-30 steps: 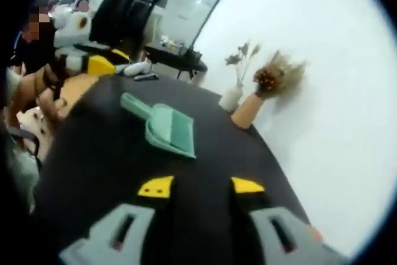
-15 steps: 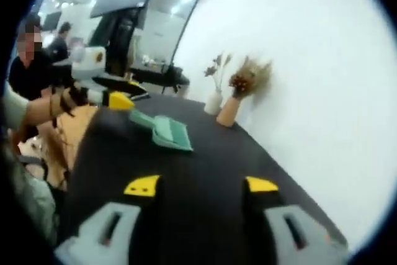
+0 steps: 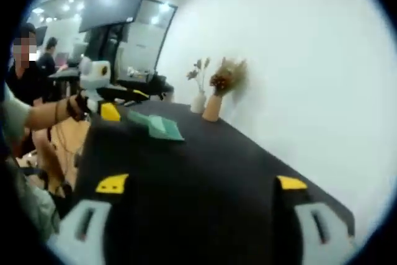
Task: Pick up the broom and sweep the trash on the tabletop into the dustpan.
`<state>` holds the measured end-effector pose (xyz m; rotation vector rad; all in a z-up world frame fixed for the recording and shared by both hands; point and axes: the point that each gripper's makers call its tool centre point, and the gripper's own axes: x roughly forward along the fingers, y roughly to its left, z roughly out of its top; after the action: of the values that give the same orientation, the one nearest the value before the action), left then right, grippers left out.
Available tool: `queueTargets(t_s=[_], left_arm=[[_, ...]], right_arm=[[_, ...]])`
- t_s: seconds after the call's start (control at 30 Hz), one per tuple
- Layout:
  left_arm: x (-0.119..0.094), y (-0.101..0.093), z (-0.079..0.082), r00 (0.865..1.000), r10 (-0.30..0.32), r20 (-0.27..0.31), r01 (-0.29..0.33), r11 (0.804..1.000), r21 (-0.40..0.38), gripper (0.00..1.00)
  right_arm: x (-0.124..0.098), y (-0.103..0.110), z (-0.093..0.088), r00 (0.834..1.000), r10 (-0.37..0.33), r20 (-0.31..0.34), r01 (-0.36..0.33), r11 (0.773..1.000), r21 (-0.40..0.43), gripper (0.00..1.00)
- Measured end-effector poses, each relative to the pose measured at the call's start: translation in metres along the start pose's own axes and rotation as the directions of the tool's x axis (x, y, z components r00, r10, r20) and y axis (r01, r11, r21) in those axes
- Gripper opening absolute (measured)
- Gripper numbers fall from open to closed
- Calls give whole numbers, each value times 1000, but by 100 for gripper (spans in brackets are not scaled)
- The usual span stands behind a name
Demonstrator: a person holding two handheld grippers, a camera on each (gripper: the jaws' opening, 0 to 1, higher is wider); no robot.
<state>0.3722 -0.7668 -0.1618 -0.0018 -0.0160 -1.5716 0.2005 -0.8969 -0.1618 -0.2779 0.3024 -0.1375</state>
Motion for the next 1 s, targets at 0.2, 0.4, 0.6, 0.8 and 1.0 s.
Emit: queueTargets(t_s=[0.2, 0.4, 0.6, 0.8, 1.0], left_arm=[[0, -12, -15, 999, -28, -32, 28, 1000, 9, 95], [-3, -22, -24, 996, -70, -45, 71, 997, 21, 95], [-7, -31, -32, 995, -97, -31, 99, 994, 51, 95], [-17, -36, -43, 992, -127, -19, 128, 989, 73, 95], [-23, -34, -49, 991, -131, 6, 130, 991, 34, 95]], right_arm=[[-22, -7, -16, 998, -58, 32, 54, 994, 98, 97], [-40, -9, -36, 994, -101, 34, 96, 987, 132, 97], [-56, -8, -55, 990, -140, 36, 133, 979, 157, 97], [-76, -11, -66, 979, -186, 83, 167, 966, 198, 95], [-83, -11, -79, 974, -211, 78, 194, 963, 188, 94]])
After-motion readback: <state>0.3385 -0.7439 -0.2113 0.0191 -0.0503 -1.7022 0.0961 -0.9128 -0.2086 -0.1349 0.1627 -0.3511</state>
